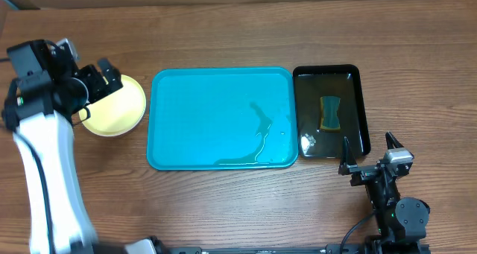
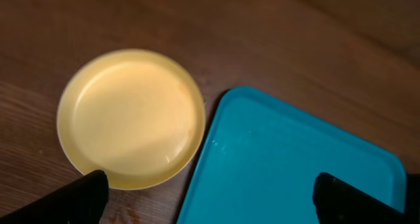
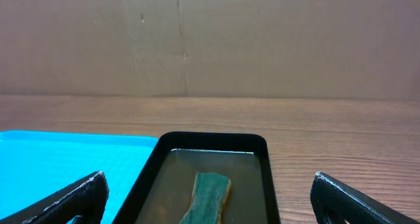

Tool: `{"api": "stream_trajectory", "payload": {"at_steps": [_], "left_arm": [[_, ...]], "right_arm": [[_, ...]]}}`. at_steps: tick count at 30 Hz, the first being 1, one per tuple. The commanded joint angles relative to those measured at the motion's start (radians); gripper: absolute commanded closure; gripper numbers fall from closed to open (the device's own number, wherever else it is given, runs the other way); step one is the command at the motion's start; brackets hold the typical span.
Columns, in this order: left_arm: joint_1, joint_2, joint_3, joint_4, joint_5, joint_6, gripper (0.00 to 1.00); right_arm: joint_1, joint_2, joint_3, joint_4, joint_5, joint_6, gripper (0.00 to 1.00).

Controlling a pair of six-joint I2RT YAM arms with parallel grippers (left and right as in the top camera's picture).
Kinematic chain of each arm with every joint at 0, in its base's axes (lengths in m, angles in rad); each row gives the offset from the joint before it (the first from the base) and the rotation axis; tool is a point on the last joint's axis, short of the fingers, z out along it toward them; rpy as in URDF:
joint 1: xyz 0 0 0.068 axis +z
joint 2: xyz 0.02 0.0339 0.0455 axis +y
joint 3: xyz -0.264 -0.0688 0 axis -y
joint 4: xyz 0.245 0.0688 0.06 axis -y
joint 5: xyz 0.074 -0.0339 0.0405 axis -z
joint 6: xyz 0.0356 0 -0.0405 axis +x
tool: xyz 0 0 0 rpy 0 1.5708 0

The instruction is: Clean dirty plates on tray and stack at the side

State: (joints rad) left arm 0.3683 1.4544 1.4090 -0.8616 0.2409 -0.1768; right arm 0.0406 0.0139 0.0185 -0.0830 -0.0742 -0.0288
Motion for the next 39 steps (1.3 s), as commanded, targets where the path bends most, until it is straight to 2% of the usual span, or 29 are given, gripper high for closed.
{"api": "stream_trajectory", "payload": {"at_steps": [1, 11, 20, 32, 35, 39], "left_arm": [[-0.079, -0.179, 0.009, -0.001, -0.065, 0.005, 0.0], [-0.262, -0.435, 0.006, -0.002, -0.065, 0.005, 0.0], [-0.284, -0.624, -0.034, -0.002, -0.065, 0.005, 0.0], [-0.285, -0.949, -0.454, -0.039, -0.083, 0.022, 0.0], [-0.29, -1.03, -0.571, 0.095, -0.108, 0.019, 0.0], [-0.338, -1.155, -0.747, 0.492, -0.107, 0.014, 0.0]], "right_arm": [[-0.003, -0.011, -0.011, 0.006, -0.002, 0.006, 0.0], [-0.003, -0.011, -0.011, 0.006, -0.002, 0.006, 0.0], [-0.003, -0.011, -0.011, 0.006, -0.002, 0.006, 0.0], [-0.003, -0.011, -0.011, 0.006, -0.002, 0.006, 0.0], [-0.003, -0.011, -0.011, 0.006, -0.002, 0.005, 0.0], [-0.003, -0.011, -0.011, 0.006, -0.002, 0.005, 0.0]]}}
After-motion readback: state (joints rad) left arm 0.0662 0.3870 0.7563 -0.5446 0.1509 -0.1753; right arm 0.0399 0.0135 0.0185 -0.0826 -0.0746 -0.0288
